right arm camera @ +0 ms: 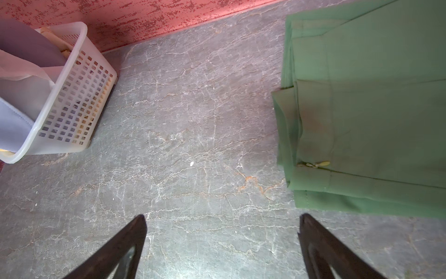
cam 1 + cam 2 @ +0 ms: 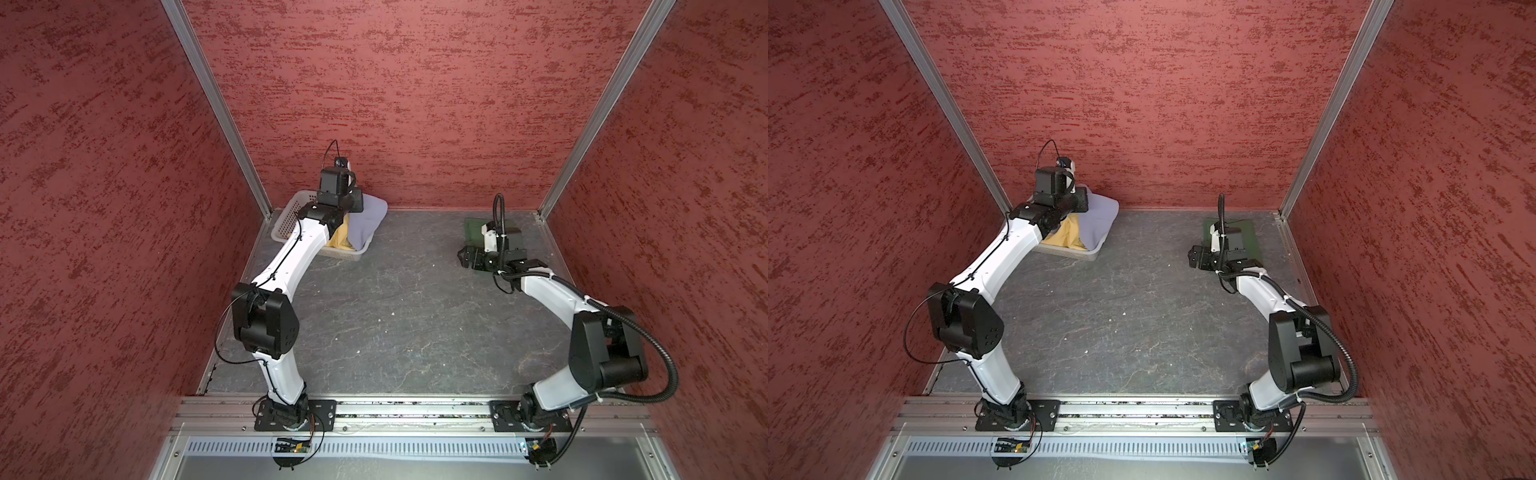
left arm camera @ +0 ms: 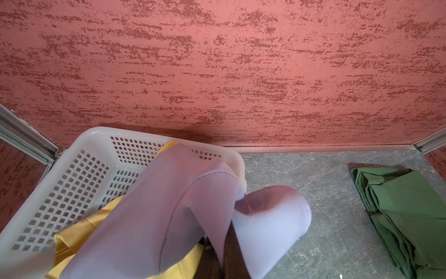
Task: Fold and stack skirts
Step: Pick up the skirt from the basket, then flatten out the skirt at the center of the table.
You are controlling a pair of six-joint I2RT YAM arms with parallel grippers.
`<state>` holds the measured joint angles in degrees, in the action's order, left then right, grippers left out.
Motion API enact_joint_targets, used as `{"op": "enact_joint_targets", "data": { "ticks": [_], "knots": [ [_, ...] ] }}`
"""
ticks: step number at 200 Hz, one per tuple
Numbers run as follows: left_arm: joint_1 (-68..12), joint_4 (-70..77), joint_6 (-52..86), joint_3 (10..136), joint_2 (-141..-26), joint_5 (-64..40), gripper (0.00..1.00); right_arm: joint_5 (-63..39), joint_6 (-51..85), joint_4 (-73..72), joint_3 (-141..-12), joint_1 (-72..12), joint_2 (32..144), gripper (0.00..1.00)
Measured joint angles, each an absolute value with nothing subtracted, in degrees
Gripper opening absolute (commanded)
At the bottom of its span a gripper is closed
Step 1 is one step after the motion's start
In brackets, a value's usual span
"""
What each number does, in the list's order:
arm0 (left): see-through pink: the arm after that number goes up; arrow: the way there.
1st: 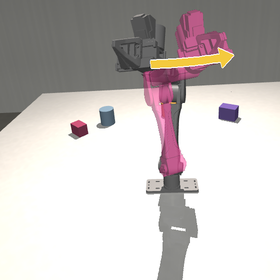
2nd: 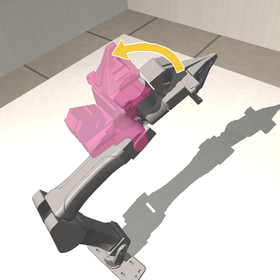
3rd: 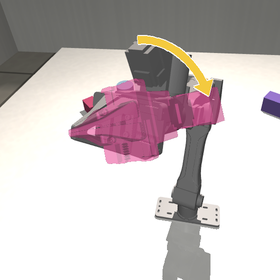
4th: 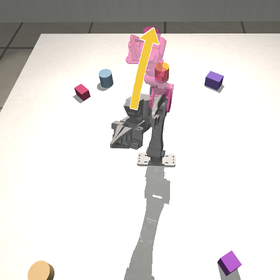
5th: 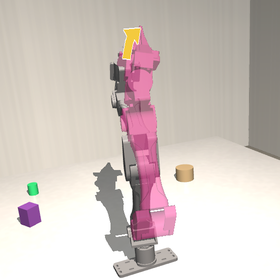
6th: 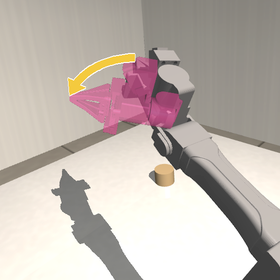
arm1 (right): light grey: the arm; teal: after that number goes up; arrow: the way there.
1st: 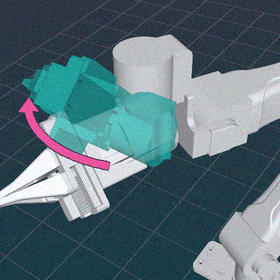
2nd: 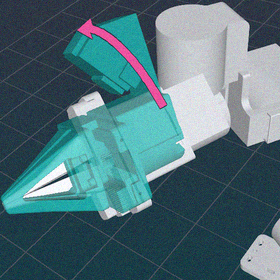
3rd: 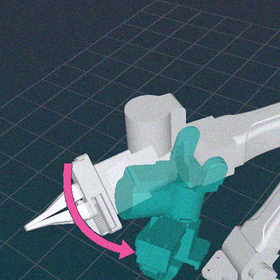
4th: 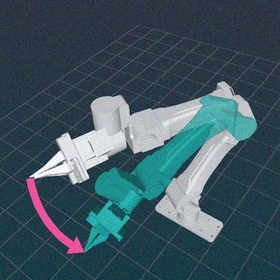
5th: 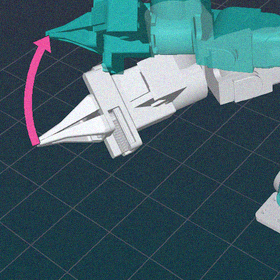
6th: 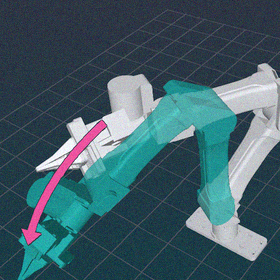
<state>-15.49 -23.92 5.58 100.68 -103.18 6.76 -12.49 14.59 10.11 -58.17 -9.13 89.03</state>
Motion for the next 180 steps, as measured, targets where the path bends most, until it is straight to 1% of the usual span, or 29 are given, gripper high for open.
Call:
{"op": "enact_joint_targets", "data": {
  "ticks": [33, 81, 132, 153, 180],
  "knots": [
    [-16.5, -22.0, 5.5, 101.3, -103.1, 5.1, 0.0, -12.5, 14.6, 10.1, -58.2, -9.3, 89.0, 0.99],
    [-17.9, -20.5, 4.6, 107.5, -102.4, 1.6, 0.0, -12.6, 14.6, 10.1, -58.2, -9.4, 89.3, 0.99],
    [-24.1, -19.4, 1.0, 108.1, -96.3, -4.9, 0.0, -11.0, 15.3, 10.2, -58.2, -9.6, 89.7, 0.99],
    [-27.7, -19.2, -1.0, 106.0, -93.4, -8.6, 0.0, -9.3, 16.2, 10.6, -58.2, -9.6, 90.0, 0.99],
    [-32.4, -19.4, -3.6, 99.1, -90.4, -12.0, 0.0, -6.2, 17.1, 12.1, -58.4, -9.6, 90.0, 0.99]
  ]
}}
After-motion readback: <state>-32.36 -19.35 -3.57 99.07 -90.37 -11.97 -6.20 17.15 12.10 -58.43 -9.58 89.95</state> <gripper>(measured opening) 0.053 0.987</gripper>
